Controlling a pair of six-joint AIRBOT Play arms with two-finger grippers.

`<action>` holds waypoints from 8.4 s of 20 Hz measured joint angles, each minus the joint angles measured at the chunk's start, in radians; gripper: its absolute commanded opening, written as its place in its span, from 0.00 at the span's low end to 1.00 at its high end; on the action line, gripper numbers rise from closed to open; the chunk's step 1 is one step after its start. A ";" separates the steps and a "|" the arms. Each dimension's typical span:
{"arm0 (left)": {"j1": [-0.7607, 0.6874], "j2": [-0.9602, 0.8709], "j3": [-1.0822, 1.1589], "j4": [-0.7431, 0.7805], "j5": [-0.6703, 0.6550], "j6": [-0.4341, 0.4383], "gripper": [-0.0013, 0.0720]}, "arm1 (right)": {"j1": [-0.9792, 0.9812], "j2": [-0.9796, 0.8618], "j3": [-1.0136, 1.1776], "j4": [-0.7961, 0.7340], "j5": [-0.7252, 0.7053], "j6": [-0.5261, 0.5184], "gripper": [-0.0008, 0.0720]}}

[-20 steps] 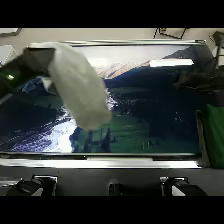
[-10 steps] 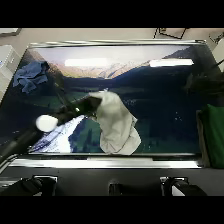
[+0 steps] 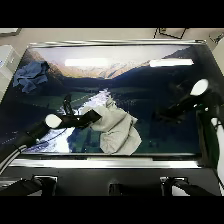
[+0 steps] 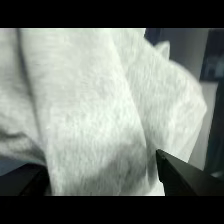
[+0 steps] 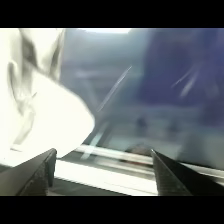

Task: Fold the clothes and pants, and hang the long-sleeved shirts on hangers.

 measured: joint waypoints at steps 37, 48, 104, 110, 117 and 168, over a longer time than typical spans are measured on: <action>0.356 -0.282 0.135 -0.316 -0.286 0.534 0.05 | 0.304 -0.126 -0.391 0.320 -0.353 -0.071 0.08; 0.546 0.202 0.440 -0.317 -0.288 0.640 0.05 | 0.063 0.241 0.208 0.005 -0.294 -0.038 0.08; 0.751 -0.363 0.138 0.068 -0.507 0.481 0.06 | -0.404 -0.178 0.048 -0.048 0.086 0.032 0.84; 0.731 -0.348 0.138 0.048 -0.472 0.475 0.06 | -0.403 -0.179 -0.023 -0.055 0.038 0.005 0.85; 0.730 -0.294 0.137 0.040 -0.493 0.475 0.06 | -0.377 -0.183 -0.179 0.031 -0.133 -0.063 0.78; 0.507 -0.210 0.353 0.054 -0.011 0.318 0.06 | -0.034 -0.365 0.388 -0.211 -0.481 0.152 0.08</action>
